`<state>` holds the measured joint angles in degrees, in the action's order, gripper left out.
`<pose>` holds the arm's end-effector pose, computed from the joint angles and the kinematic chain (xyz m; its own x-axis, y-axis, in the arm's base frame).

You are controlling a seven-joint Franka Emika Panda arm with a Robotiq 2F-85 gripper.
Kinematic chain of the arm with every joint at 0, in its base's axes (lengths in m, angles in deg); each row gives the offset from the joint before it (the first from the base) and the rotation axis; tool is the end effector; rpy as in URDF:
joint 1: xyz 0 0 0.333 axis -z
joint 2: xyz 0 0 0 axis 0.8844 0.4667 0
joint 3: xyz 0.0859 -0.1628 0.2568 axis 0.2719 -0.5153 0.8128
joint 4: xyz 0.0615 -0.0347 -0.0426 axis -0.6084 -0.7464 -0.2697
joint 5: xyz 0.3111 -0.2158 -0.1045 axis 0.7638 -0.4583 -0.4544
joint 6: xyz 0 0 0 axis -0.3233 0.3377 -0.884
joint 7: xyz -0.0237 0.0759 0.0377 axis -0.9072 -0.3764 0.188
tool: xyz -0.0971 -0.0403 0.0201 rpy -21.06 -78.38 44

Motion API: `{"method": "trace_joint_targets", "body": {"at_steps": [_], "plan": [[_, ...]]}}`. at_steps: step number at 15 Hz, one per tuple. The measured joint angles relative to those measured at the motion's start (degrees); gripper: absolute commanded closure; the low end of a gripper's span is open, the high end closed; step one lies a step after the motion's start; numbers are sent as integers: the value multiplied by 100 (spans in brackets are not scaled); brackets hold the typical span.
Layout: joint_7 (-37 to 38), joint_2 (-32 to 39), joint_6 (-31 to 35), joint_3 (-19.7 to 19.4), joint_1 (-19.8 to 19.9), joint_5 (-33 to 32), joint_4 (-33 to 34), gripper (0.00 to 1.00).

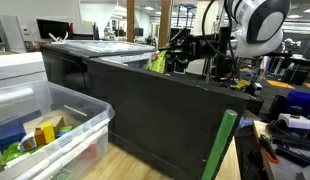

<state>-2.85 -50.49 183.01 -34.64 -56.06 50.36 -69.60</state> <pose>0.3997 -0.0720 0.3206 0.4088 -0.9124 0.0188 -0.1484 -0.0868 -0.9851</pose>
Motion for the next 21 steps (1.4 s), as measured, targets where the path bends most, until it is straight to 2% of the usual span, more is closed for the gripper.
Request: {"method": "trace_joint_targets", "body": {"at_steps": [6, 9, 15, 21], "plan": [[924, -957, 99, 197, 156, -777, -218, 93], [1405, -1435, 99, 297, 216, -961, -301, 93], [1981, -2063, 96, 583, 282, -892, -26, 93], [2020, -2060, 95, 835, 371, -303, 463, 93]]}}
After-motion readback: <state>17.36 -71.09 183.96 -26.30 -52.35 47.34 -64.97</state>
